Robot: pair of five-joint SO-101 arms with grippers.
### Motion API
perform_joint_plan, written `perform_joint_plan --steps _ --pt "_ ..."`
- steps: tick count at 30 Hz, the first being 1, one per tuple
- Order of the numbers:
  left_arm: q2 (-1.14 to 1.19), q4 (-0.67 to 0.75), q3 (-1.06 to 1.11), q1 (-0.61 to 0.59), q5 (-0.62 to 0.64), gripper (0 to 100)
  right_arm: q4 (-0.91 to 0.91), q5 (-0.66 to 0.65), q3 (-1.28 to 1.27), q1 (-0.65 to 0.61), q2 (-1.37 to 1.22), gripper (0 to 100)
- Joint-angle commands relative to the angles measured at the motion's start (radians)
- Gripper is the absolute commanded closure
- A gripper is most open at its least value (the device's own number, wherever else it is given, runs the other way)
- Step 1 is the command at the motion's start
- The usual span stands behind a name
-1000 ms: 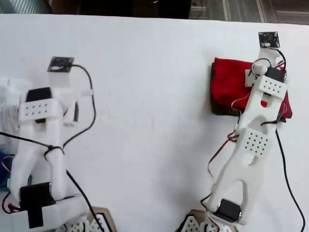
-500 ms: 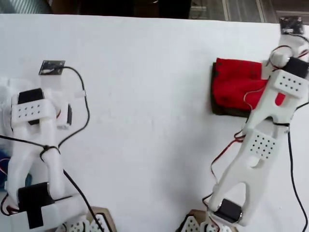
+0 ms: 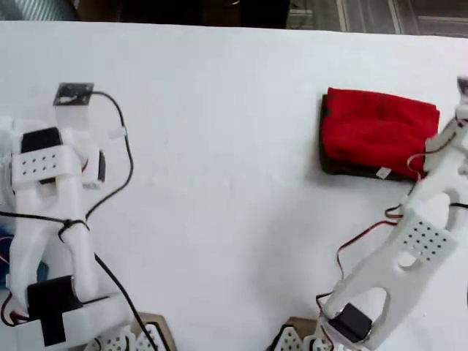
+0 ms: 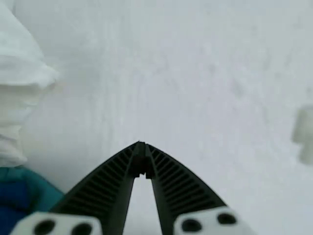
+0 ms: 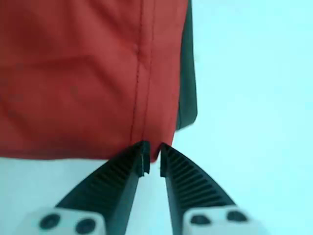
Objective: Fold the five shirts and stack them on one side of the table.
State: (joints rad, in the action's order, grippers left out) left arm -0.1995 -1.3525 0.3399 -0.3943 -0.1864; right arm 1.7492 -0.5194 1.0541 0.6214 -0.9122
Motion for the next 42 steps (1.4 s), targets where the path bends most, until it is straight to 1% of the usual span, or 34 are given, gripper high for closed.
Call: perform_joint_plan --steps 1,5,7,10,12,15,18,22,25,28,33,36,39,42 --pt "-0.046 -0.054 -0.122 -0.005 -0.002 97 -0.001 -0.018 -0.196 0.01 0.142 95.4" --pt "-0.046 -0.118 -0.202 -0.005 -0.002 97 -0.11 -0.017 -0.196 0.031 0.191 95.4" --pt "-0.046 -0.173 -0.254 -0.023 -0.006 97 -0.136 -0.006 -0.167 0.044 0.226 95.4" --pt "-0.046 -0.249 -0.348 -0.103 -0.011 97 -0.128 0.044 -0.103 0.054 0.297 95.3" --pt "-0.046 -0.278 -0.397 -0.178 -0.051 97 -0.094 0.081 -0.054 0.033 0.358 95.3" --pt "-0.046 -0.284 -0.424 -0.287 -0.141 97 -0.048 0.129 0.0 -0.061 0.46 95.3" --pt "-0.044 -0.273 -0.423 -0.393 -0.195 97 -0.019 0.164 0.003 -0.214 0.526 95.3" --pt "-0.043 -0.215 -0.42 -0.535 -0.249 97 -0.031 0.181 -0.098 -0.426 0.47 95.7" --pt "-0.038 -0.173 -0.42 -0.628 -0.253 97 -0.074 0.183 -0.16 -0.499 0.364 96.4" --pt "-0.035 -0.149 -0.418 -0.69 -0.255 97 -0.071 0.183 -0.167 -0.535 0.266 97.8" --pt "-0.034 -0.12 -0.418 -0.72 -0.255 97 0.018 0.172 -0.18 -0.559 0.18 97.8" --pt "-0.032 -0.117 -0.4 -0.712 -0.255 97 0.019 0.143 -0.219 -0.555 0.163 97.8" --pt "-0.034 -0.06 -0.298 -0.678 -0.255 97 0.019 0.135 -0.269 -0.556 0.17 97.8" --pt "-0.035 0.031 -0.185 -0.669 -0.255 97 0.019 0.135 -0.33 -0.553 0.2 97.8"
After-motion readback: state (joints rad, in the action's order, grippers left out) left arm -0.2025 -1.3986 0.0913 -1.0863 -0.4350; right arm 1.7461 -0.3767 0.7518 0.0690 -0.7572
